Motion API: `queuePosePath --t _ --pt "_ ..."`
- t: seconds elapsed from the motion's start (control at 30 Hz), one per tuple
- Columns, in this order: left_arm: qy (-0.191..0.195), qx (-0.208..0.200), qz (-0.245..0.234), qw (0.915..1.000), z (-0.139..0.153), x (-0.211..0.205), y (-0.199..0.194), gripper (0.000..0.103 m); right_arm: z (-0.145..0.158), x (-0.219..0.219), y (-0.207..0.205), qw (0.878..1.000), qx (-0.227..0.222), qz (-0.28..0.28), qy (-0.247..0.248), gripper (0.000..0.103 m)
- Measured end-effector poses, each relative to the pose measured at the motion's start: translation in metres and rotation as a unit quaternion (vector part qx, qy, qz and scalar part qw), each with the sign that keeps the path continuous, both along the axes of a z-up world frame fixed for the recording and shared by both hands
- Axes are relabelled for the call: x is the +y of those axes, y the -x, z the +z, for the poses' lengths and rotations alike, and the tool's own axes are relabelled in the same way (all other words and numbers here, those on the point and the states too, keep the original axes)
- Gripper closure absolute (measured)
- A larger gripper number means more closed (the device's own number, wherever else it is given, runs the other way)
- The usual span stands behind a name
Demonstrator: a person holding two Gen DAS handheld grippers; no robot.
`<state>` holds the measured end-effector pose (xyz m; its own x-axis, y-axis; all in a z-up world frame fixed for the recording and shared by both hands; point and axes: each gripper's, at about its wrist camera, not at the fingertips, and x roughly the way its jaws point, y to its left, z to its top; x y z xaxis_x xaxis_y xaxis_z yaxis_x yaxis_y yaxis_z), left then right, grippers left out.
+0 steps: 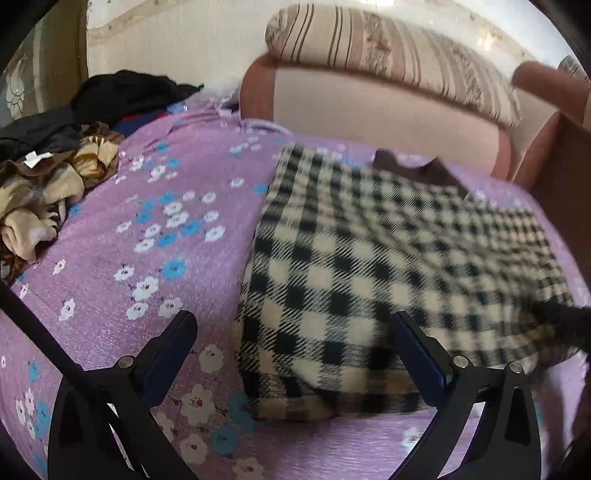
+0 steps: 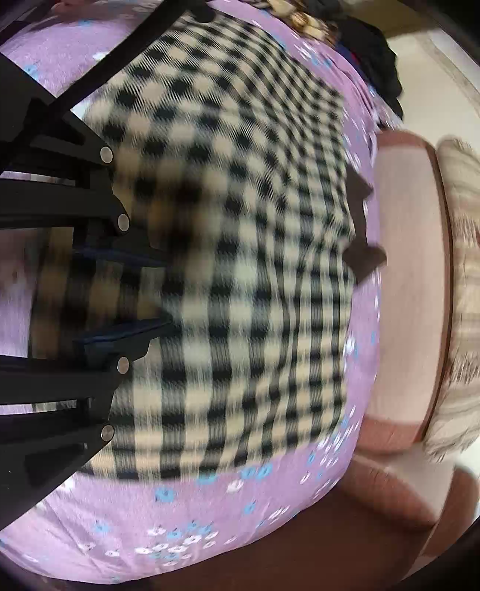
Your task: Fold large clothes
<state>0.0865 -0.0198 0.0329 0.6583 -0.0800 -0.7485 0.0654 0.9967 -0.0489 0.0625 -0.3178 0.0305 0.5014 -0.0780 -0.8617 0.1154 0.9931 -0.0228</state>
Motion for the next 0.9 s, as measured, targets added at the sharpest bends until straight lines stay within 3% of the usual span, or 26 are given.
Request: queuePosePath --t 0.1,0.2,0.33,0.4,0.6,0.9 --pt "0.006 0.031 0.009 0.9995 -0.013 0.005 -0.008 0.000 0.002 -0.008 -0.003 1.000 -0.001 -0.006 0.006 0.072" --pt "0.019 0.055 0.019 0.9981 -0.023 0.008 -0.012 0.000 0.002 0.006 -0.007 0.999 -0.005 0.007 0.048 0.062" --pt "0.024 0.060 0.025 0.9976 -0.025 0.009 -0.012 0.000 0.010 0.029 -0.003 0.995 -0.036 0.041 0.080 0.061" --pt "0.021 0.059 0.026 0.9977 -0.026 0.008 -0.012 0.000 0.016 0.035 0.003 0.993 -0.056 0.046 0.090 0.053" --pt "0.000 0.060 0.025 0.9979 -0.028 -0.001 -0.011 0.000 0.019 0.037 0.009 0.994 -0.063 0.039 0.077 0.050" --pt "0.001 0.064 0.024 0.9976 -0.030 -0.001 -0.013 0.000 0.014 0.031 0.011 0.996 -0.058 0.019 0.058 0.046"
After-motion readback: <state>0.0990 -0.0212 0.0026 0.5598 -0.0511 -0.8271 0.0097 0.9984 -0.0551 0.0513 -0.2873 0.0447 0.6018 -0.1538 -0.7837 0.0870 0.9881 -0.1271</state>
